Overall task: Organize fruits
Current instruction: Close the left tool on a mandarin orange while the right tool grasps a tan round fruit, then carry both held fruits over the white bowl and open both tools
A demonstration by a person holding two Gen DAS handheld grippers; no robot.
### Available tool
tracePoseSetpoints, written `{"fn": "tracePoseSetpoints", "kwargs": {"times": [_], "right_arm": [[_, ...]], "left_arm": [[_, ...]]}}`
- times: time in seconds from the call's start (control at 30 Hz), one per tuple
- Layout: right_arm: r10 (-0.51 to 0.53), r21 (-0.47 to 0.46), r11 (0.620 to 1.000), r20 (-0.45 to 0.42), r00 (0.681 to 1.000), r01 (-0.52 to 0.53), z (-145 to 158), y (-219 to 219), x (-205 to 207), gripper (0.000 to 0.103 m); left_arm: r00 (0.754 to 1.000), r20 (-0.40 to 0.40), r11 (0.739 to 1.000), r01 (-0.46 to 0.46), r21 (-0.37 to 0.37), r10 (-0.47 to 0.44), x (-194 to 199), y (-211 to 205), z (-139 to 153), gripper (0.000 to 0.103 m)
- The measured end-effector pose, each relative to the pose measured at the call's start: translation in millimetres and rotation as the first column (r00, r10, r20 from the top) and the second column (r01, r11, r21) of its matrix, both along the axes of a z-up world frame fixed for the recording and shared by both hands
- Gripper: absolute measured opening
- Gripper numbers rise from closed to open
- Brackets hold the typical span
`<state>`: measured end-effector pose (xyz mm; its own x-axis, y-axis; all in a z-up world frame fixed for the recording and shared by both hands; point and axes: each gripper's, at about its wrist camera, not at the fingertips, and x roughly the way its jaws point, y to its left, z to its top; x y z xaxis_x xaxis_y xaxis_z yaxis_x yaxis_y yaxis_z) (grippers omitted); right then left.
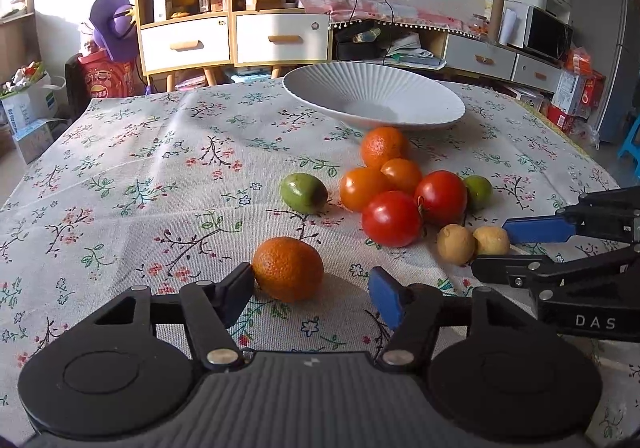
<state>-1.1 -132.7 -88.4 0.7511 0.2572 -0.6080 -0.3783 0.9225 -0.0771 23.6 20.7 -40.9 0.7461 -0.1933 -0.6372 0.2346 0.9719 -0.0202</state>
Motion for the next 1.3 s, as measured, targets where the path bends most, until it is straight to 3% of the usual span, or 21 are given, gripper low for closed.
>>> {"fn": "tracePoseSetpoints", "kwargs": {"times": [0.13, 0.3, 0.83, 1.3], "right_arm": [[0.010, -0.004, 1.000, 0.002, 1.000, -0.010, 0.5, 1.1, 1.1, 0.032], [0.009, -0.003, 1.000, 0.004, 1.000, -0.009, 1.6, -0.3, 1.4, 0.022], [-0.028, 0.061, 0.998, -0.001, 1.000, 0.028, 18.8, -5.1, 9.1, 0.022], [-0.135, 0.159, 0.978, -0.023, 0.991, 0.137, 41.9, -21.7, 55.8, 0.022]], "left_arm": [[1.000, 0.004, 1.000, -0.010, 0.003, 0.010, 1.7, 1.5, 0.4, 0.054], [1.000, 0.012, 1.000, -0.028, 0.010, 0.028, 2.5, 4.0, 3.1, 0.035], [1.000, 0.002, 0.999, -0.004, -0.044, 0.004, 9.4, -3.8, 26.8, 0.034], [1.000, -0.010, 0.994, 0.014, -0.105, -0.016, 46.8, -22.7, 53.0, 0.034]]}}
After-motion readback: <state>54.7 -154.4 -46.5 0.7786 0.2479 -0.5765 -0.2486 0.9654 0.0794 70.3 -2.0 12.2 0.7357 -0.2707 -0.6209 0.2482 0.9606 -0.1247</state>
